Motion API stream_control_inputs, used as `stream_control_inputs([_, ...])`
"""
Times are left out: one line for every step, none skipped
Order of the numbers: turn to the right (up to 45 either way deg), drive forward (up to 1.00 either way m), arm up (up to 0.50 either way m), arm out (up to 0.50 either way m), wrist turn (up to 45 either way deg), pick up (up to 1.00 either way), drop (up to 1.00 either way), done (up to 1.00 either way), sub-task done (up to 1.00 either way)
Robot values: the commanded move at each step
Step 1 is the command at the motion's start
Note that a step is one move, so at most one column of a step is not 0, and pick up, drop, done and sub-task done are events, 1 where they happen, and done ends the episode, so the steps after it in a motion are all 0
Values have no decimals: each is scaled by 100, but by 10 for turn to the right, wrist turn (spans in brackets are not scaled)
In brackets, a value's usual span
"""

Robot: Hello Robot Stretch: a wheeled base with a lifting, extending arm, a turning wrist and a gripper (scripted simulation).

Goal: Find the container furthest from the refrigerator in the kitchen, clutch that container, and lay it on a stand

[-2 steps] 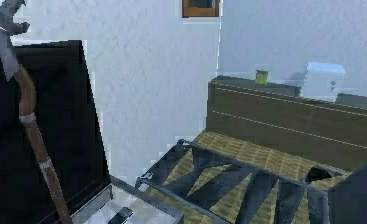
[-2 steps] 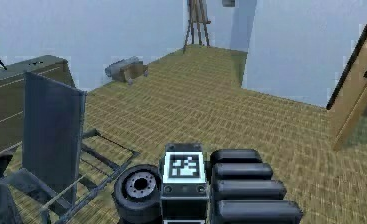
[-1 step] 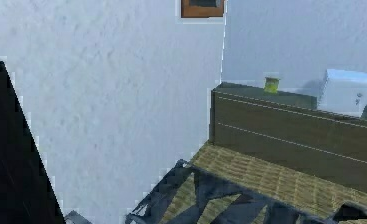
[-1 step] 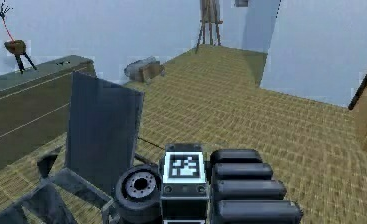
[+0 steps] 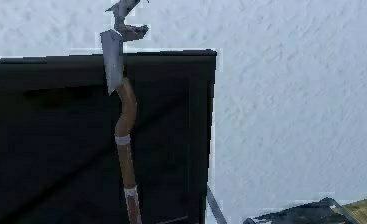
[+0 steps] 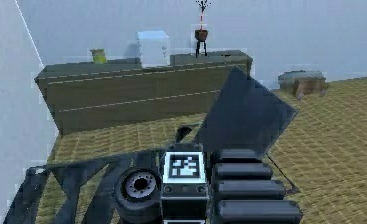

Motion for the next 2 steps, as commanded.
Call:
stream_control_inputs([-450,0,0,0,0,0,0,0,0])
stream_control_inputs([-450,0,0,0,0,0,0,0,0])
